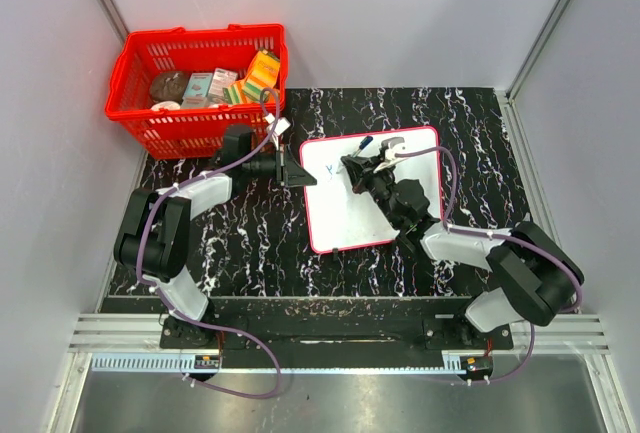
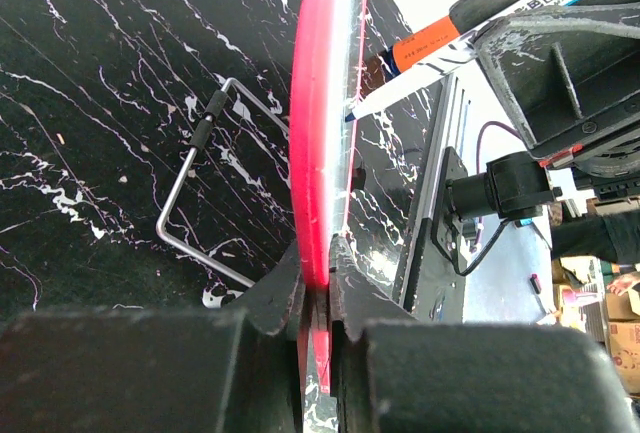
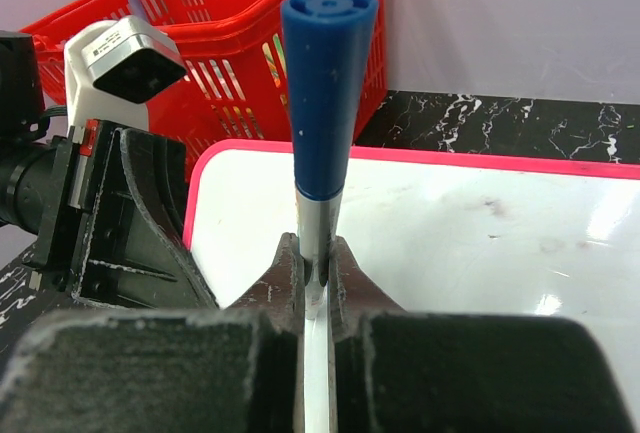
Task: Write a sentence on the whiteboard
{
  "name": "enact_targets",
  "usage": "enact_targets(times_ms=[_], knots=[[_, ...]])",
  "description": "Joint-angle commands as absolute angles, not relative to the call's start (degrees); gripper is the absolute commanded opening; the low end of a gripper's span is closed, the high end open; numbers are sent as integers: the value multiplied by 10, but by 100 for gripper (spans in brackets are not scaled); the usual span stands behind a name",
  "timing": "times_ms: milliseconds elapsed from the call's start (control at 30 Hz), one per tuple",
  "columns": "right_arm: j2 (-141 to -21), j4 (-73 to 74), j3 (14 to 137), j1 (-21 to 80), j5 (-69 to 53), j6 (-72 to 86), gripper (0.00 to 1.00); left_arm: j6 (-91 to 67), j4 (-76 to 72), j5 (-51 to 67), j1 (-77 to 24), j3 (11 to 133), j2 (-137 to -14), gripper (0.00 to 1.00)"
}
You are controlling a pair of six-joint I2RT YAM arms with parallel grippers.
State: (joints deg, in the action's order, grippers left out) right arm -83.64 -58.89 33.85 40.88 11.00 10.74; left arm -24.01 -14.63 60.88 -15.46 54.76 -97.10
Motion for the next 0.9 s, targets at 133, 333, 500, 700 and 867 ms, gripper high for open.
enact_targets(times_ms=[133, 333, 500, 700, 867], knots=[[-853, -628, 342, 417, 91, 114, 0, -159, -111, 568, -173, 548, -976, 0], [-835, -594, 334, 422, 91, 116, 0, -159, -111, 567, -173, 546, -976, 0], [-814, -586, 315, 423, 105, 115, 0, -161, -112, 568, -173, 547, -978, 0], [-806, -584, 308, 422, 131, 112, 0, -160, -113, 567, -175, 548, -980, 0], [-814, -596, 325, 422, 150, 95, 0, -159, -113, 567, -177, 546, -978, 0]])
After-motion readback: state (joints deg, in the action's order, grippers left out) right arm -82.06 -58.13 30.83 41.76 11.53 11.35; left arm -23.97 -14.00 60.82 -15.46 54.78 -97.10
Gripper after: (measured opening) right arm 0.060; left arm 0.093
